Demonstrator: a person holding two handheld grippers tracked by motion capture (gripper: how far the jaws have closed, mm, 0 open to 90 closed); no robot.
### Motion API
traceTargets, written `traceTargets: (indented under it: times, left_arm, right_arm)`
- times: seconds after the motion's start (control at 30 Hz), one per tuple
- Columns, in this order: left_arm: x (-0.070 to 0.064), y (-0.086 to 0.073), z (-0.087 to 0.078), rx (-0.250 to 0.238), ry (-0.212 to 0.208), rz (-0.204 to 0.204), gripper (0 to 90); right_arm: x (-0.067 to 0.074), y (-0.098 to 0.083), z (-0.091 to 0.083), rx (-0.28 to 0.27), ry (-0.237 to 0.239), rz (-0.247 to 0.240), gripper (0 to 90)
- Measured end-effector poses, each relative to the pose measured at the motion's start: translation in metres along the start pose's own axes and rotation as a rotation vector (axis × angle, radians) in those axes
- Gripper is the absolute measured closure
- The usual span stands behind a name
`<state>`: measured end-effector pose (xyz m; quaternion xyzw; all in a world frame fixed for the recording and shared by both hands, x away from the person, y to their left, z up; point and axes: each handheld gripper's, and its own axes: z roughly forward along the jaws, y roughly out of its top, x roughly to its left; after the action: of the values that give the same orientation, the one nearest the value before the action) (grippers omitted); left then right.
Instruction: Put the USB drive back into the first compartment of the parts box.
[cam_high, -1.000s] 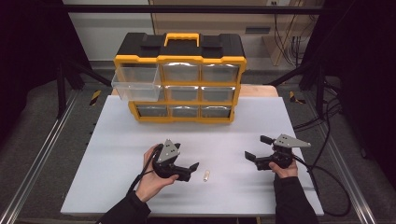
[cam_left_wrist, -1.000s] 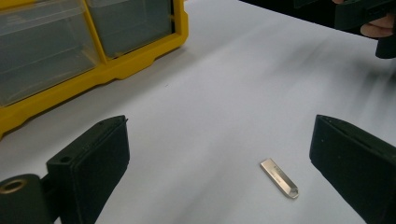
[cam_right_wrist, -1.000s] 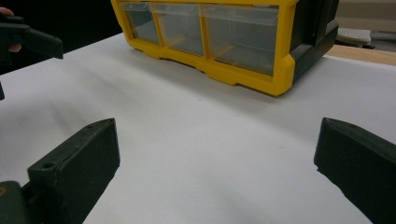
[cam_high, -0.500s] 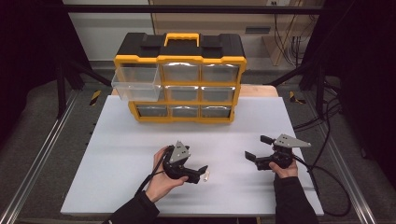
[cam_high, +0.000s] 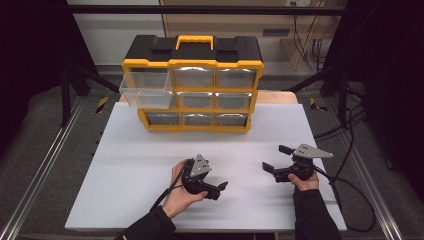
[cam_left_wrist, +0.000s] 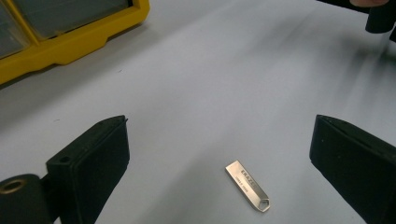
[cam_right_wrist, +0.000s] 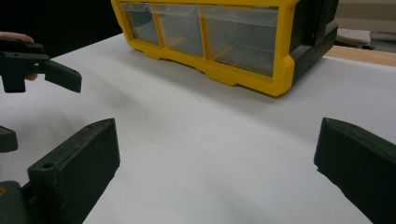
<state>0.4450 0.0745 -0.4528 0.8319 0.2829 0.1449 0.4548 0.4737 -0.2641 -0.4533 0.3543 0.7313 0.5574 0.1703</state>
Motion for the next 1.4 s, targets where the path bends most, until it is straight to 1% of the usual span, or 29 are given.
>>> traceTargets:
  times: [0.1, 0.23, 0.43, 0.5, 0.53, 0.63, 0.73, 0.87, 0.93, 1.1, 1.17, 1.4]
  left_arm:
    - [-0.001, -0.002, 0.002, 0.009, -0.002, 0.000, 5.7]
    - [-0.002, -0.004, 0.006, 0.027, -0.016, -0.004, 7.0]
    - [-0.003, -0.008, 0.010, 0.052, -0.021, -0.014, 10.9]
    - [-0.004, -0.008, 0.011, 0.059, -0.017, -0.012, 12.5]
    - [-0.005, -0.009, 0.012, 0.063, -0.017, -0.010, 15.3]
    - [-0.007, -0.010, 0.013, 0.081, -0.011, -0.006, 17.8]
    - [-0.009, -0.011, 0.015, 0.099, -0.006, -0.012, 21.2]
    - [-0.011, -0.011, 0.016, 0.108, -0.003, -0.017, 26.7]
    - [-0.012, -0.012, 0.017, 0.113, 0.000, -0.014, 29.7]
    - [-0.014, -0.013, 0.019, 0.131, 0.004, -0.027, 36.6]
    - [-0.014, -0.014, 0.020, 0.132, -0.002, -0.038, 39.5]
    - [-0.017, -0.015, 0.023, 0.146, -0.005, -0.040, 47.9]
  right_arm:
    - [0.000, 0.000, 0.000, 0.000, 0.000, 0.000, 0.9]
    - [0.000, 0.000, 0.000, 0.000, -0.001, 0.000, 0.9]
    - [0.000, 0.000, 0.001, 0.001, 0.001, -0.002, 0.9]
    - [0.000, 0.000, 0.001, 0.000, 0.002, -0.001, 0.9]
    - [0.000, 0.000, 0.001, 0.002, 0.001, -0.002, 0.9]
    - [0.000, 0.000, 0.001, 0.000, 0.002, 0.000, 0.9]
    - [0.000, 0.000, 0.001, -0.001, 0.001, -0.001, 0.9]
    - [0.000, 0.000, 0.001, -0.001, 0.001, 0.000, 0.9]
    - [0.000, 0.000, 0.001, -0.001, 0.001, 0.000, 1.0]
    - [0.000, 0.000, 0.000, -0.006, -0.001, 0.000, 0.9]
    - [0.000, 0.000, 0.000, -0.006, -0.002, -0.002, 0.9]
    - [0.000, 0.000, 0.000, -0.003, 0.000, 0.001, 0.9]
